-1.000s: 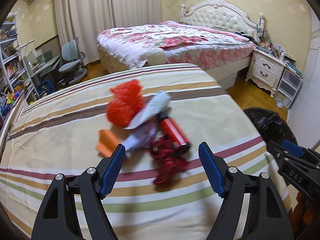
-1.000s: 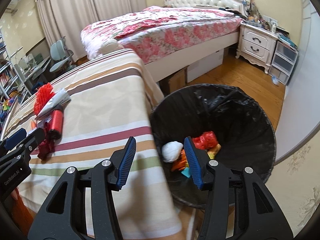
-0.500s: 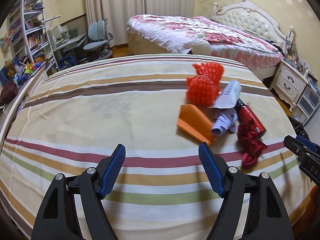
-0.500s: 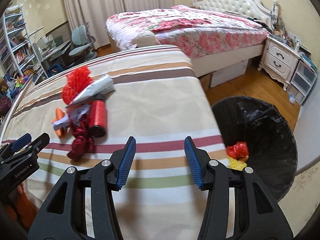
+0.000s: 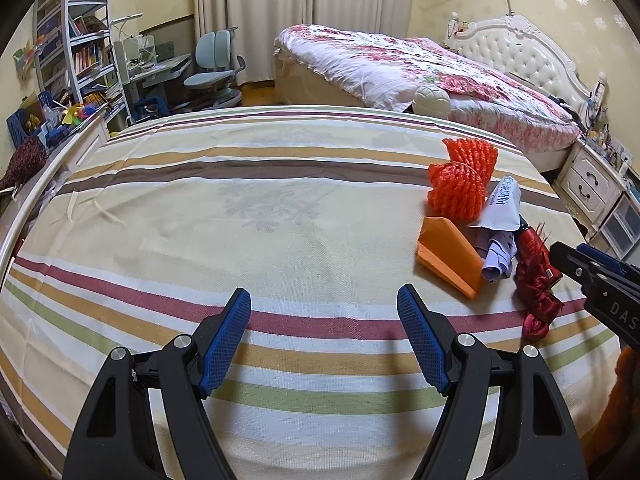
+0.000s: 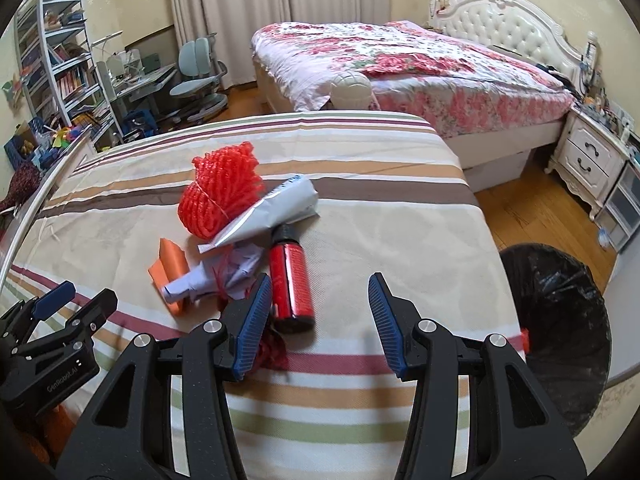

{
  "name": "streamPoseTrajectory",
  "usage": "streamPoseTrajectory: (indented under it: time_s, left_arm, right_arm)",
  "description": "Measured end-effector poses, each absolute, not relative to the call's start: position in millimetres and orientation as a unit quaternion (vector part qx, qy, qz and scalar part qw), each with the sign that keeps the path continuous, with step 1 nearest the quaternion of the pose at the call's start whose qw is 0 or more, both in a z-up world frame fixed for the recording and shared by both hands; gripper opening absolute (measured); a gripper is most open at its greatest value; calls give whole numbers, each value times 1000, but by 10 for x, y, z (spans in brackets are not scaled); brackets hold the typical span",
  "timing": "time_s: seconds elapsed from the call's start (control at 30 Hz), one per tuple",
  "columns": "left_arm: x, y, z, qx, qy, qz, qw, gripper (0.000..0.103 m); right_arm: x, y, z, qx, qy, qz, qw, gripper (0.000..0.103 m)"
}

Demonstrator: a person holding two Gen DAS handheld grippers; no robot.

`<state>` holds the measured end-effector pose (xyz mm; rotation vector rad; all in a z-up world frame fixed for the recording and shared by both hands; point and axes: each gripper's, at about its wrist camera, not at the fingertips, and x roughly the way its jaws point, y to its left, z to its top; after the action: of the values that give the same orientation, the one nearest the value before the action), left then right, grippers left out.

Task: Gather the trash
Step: 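Move both grippers back to the pile and grasp the red can with the right gripper, then grasp the red ribbon with the left gripper while the right holds the red can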

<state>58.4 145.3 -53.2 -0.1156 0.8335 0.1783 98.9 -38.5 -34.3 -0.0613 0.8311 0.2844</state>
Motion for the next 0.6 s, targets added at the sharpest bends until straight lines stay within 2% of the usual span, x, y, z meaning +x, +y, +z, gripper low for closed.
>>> streamPoseTrajectory:
  time_s: [0.1,0.27,0.4,0.47,0.6]
  left_arm:
    - [604,1443,-536,-57,404,85,909,73]
    - [602,1439,-543,-51,403,84,910,73]
    - [608,1425,-541,-49,402,83,911,73]
    - [610,1421,-541,-49,403,84,910,73]
    - [609,1418,-538,-48,401,84,911,73]
  right_arm:
    - [1031,-332,-387,-37,409,138,901,47]
    - [1083,-292,-423,-38,418,138,897,31]
    - [1107,-290,-450,-34,426,143,892,30]
    - [1108,-294,-457,-35,428,145,891,25]
    - [1086,-357,-456,-30,428,141,892,25]
